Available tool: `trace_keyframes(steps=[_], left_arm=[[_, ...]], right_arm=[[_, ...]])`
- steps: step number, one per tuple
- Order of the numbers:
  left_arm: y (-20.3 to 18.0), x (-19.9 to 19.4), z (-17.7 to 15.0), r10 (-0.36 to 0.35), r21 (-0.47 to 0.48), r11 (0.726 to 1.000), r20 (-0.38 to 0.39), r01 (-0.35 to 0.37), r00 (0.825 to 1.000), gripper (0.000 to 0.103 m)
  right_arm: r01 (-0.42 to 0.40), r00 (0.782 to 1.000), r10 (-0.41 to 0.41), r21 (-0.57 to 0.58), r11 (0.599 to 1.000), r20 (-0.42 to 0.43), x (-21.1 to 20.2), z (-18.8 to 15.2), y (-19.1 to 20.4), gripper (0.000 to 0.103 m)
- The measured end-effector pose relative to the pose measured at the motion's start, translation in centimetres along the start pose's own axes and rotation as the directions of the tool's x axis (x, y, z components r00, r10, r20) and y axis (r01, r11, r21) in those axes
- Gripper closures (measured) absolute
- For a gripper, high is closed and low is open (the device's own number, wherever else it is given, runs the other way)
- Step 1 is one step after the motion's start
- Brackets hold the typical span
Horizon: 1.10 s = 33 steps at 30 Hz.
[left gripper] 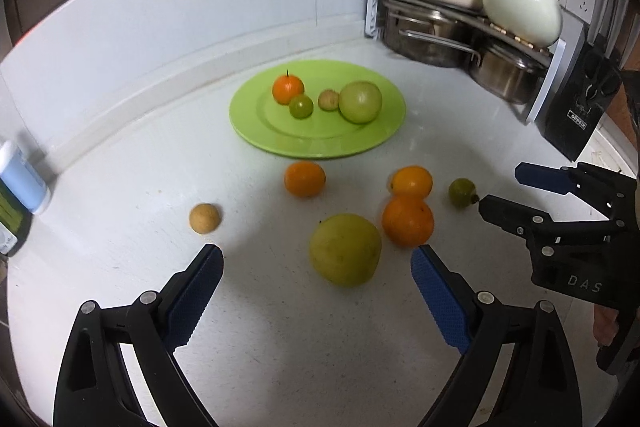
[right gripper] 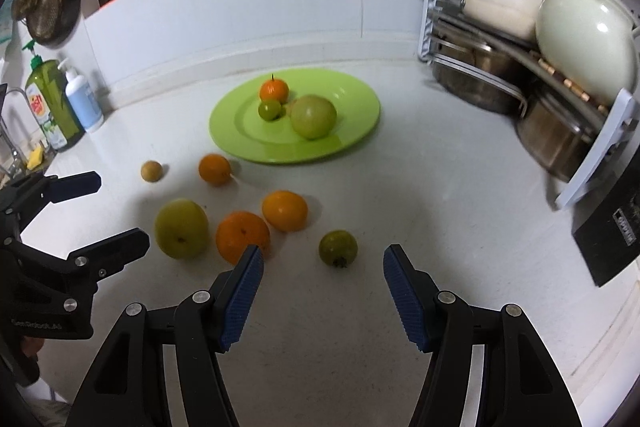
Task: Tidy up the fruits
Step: 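Grasp the yellow-green pomelo with the left gripper while the right gripper grasps a green lime, then carry the pomelo in the left gripper and the lime in the right gripper toward the plate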
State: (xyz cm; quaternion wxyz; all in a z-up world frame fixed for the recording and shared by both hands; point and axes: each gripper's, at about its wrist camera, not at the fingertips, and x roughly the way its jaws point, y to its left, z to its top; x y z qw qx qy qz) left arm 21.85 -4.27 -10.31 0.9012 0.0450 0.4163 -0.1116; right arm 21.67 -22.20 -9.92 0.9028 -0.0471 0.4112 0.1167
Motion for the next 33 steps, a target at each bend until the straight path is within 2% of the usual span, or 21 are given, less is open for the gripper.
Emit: trace_keyframes(steps=[6,13,15,23,26,33], left_arm=[[-0.2,2.2,-0.1,-0.001,-0.001,1.000,-0.037,0.001,0.999,0.012],[-0.1,3.8,0.2,-0.036,-0.010,0.999,-0.065,0.035,0.997,0.019],[-0.2,4.0,0.2,-0.044,-0.011,0.999,-0.067,0.043,0.997,0.024],[-0.8,4.4,0.2,-0.091,-0.013,0.996,-0.082,0.091,0.992,0.053],[-1.0,4.4,0.2,-0.089,-0.001,0.996,-0.082,0.090,0.993,0.053],[-0.9,4.3,0.1,-0.096,-0.006,0.995,-0.080,0.096,0.992,0.054]], right_arm=[[-0.001,0.999,0.001,0.002,1.000,-0.037,2.0,0.1,-0.6,0.040],[-0.015,0.997,0.015,0.006,1.000,-0.077,3.8,0.4,-1.0,0.050],[-0.017,0.996,0.018,0.010,1.000,-0.086,4.1,0.4,-1.0,0.053],[-0.021,0.994,0.024,0.021,1.000,-0.110,5.2,0.5,-1.4,0.066],[-0.021,0.993,0.023,0.022,1.000,-0.114,5.5,0.5,-1.5,0.073],[-0.015,0.995,0.016,0.010,1.000,-0.103,5.2,0.5,-1.3,0.073]])
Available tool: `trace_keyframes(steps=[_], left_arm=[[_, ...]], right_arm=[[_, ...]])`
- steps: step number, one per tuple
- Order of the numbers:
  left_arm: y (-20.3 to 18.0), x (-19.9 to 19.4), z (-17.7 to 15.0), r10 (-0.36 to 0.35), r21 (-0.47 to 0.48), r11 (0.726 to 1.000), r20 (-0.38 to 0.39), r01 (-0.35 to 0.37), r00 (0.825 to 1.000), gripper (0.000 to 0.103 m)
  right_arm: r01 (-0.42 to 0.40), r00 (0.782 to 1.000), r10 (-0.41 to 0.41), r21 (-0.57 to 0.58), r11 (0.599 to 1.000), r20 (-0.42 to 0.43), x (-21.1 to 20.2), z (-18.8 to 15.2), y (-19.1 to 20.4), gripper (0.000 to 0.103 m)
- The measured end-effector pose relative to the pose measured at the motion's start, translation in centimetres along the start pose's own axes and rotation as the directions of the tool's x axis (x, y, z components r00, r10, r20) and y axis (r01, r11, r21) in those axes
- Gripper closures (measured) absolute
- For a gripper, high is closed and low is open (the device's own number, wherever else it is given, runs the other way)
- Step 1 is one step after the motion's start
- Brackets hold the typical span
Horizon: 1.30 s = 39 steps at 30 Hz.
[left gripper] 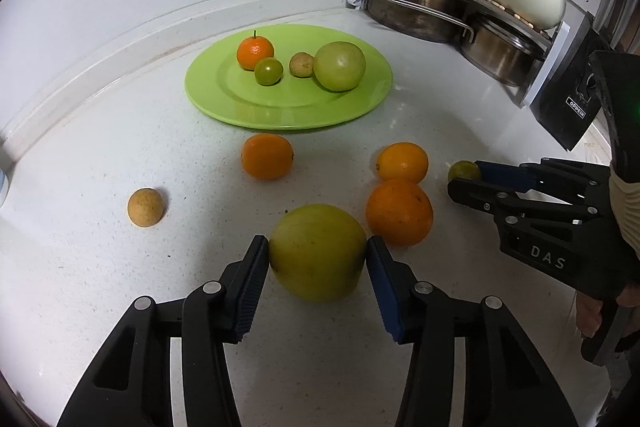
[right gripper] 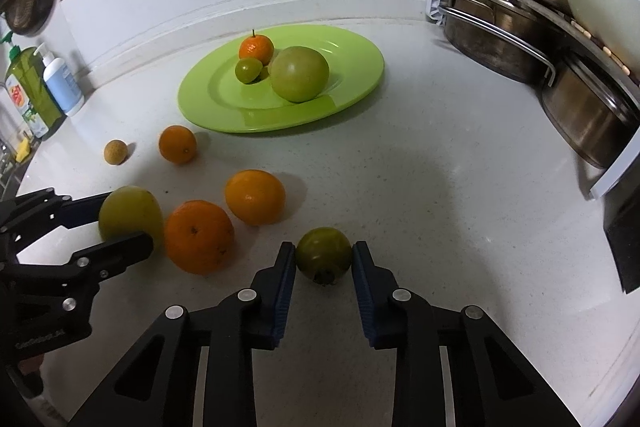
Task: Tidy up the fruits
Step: 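Carry the pomelo in the left gripper and the lime in the right gripper toward the plate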
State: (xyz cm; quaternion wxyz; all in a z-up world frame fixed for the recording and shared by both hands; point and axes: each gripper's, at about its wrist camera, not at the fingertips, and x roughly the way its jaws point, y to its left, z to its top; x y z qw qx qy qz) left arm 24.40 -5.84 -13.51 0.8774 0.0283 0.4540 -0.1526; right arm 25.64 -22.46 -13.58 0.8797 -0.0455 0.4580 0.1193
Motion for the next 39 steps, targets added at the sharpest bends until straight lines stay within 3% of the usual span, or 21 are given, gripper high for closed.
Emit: trace_keyframes(steps=[18,39], left_arm=[[0.9,-3.2,0.3,-0.013,0.005,1.000,0.074,0.013,0.997,0.054],[3.0,-8.6,4.4,-0.002,0.073,0.997,0.234,-0.015,0.972,0.054]], right_arm=[[-0.006,0.996,0.008,-0.017,1.000,0.086,-4.7,0.6,2.6,0.073],[0.002,0.975,-0.005,0.014,1.000,0.221,-8.9,4.4,5.6,0.073]])
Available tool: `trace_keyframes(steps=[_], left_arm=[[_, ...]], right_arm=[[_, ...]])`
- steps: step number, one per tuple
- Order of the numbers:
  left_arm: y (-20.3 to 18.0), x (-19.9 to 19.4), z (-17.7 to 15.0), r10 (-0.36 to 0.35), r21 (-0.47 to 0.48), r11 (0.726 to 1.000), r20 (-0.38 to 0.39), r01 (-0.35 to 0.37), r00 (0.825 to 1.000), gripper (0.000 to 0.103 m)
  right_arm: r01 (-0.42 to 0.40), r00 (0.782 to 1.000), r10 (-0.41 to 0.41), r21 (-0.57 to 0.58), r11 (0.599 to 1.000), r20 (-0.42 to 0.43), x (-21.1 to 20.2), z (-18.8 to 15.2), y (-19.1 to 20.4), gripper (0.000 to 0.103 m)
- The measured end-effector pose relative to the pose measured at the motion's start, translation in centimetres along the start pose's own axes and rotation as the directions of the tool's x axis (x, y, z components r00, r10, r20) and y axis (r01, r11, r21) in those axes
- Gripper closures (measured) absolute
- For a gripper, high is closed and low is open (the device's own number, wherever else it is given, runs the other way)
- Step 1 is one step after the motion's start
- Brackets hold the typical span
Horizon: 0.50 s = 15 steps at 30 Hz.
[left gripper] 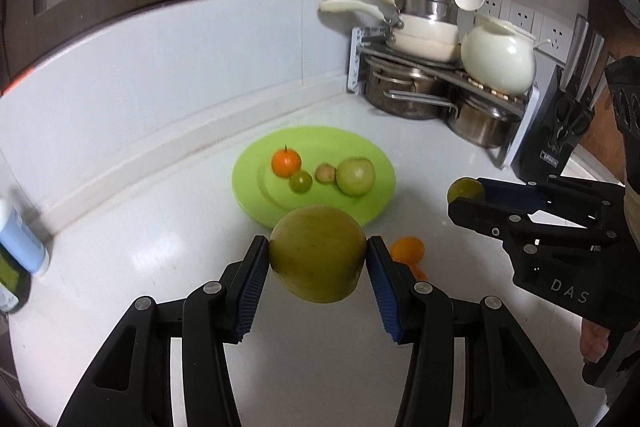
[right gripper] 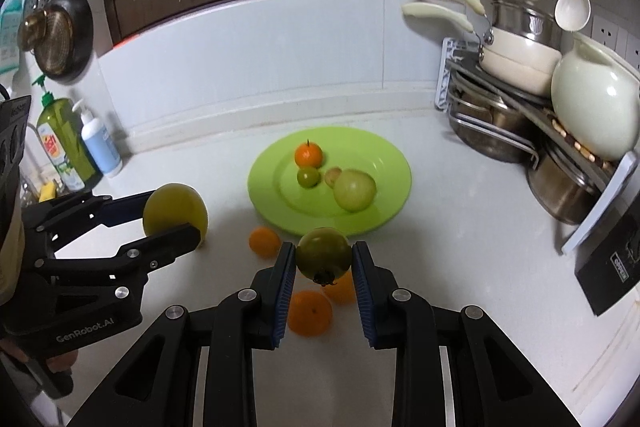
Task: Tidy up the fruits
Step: 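Carry the pomelo in the left gripper and the lime in the right gripper toward the plate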
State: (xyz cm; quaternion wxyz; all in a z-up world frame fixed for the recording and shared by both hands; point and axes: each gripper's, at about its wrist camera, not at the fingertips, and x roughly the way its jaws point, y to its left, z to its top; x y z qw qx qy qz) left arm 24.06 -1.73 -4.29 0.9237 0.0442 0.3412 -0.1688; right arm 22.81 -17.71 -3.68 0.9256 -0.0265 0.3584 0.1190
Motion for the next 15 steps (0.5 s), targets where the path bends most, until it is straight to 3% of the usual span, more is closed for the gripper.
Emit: trace_keyframes(steps=[15], left_arm=[[1.6,1.4,4.9,0.005,0.003,1.000,0.042,-0.005,0.999,0.054]], right_arm=[[-0.004,0.997,0.004,-0.010,1.000,0.073,1.0,5.5,-0.1,0.073]])
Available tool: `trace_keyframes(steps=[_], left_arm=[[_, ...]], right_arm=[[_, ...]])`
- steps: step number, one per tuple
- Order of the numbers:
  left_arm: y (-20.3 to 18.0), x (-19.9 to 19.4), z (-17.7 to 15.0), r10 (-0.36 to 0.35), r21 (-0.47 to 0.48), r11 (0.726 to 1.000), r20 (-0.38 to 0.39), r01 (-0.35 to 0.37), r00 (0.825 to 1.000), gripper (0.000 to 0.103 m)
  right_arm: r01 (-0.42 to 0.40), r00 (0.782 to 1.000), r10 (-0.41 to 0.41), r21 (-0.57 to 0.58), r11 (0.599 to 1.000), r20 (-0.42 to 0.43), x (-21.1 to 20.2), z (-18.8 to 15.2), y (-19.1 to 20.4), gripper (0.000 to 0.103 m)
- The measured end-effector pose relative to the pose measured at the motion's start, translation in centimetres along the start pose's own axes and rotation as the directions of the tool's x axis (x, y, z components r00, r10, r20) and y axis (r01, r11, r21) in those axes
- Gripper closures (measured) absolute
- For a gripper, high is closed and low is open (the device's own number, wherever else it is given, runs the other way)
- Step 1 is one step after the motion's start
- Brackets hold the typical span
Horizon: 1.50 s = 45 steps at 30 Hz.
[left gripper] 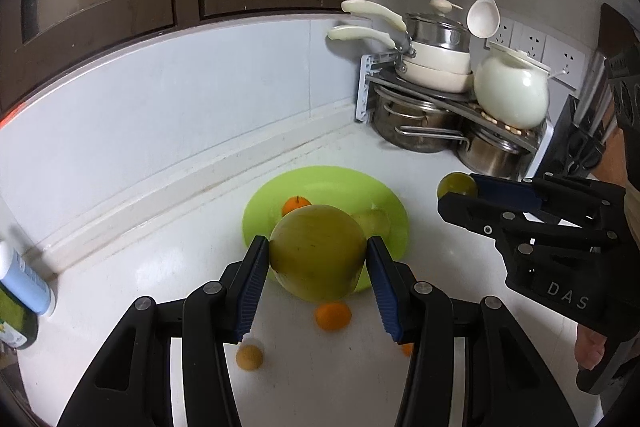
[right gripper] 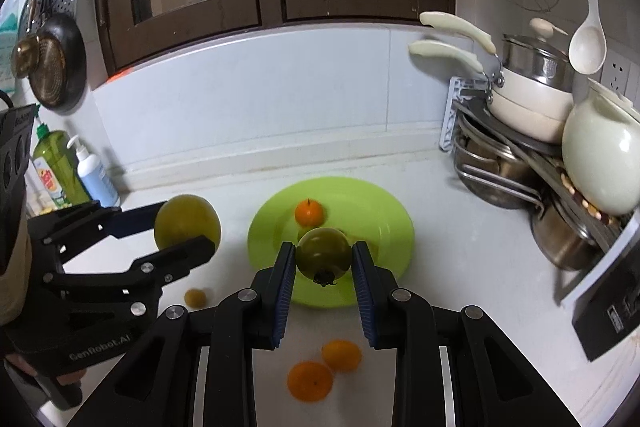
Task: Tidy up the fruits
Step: 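Carry the pomelo in the left gripper and the lime in the right gripper toward the plate, then open both grippers to release the pomelo and lime onto the green plate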
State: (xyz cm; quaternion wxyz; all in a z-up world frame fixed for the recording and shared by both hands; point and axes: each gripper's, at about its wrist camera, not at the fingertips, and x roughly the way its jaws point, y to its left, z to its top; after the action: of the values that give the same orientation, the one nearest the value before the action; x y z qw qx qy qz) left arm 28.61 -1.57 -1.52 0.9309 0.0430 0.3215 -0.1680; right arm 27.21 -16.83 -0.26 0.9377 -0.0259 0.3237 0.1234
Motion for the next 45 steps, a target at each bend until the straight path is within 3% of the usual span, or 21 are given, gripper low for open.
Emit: trace_keyframes(steps=[13,25,33,45], left_arm=[[1.0,4.2,3.8,0.022,0.037,0.999,0.000,-0.022,1.000,0.054],[1.9,10.8,5.2,0.030,0.068,0.997,-0.061,-0.026,0.998,0.054],[1.8,14.8,5.7,0.008,0.091,0.996,-0.097,0.001,0.995,0.054],[0.2,18.5,5.8,-0.035,0.127,0.990,-0.155,0.055,0.987,0.054]], right_arm=[[-0.006,1.000,0.006,-0.008,1.000,-0.008,4.3,3.2,-1.6,0.073],[-0.029,0.997,0.029,-0.008,1.000,-0.077,11.5,4.6,-4.0,0.073],[-0.023,0.992,0.023,0.003,1.000,-0.127,14.9,4.3,-5.2,0.073],[0.006,0.983,0.000,0.037,0.999,-0.181,16.7,2.7,-7.2,0.073]])
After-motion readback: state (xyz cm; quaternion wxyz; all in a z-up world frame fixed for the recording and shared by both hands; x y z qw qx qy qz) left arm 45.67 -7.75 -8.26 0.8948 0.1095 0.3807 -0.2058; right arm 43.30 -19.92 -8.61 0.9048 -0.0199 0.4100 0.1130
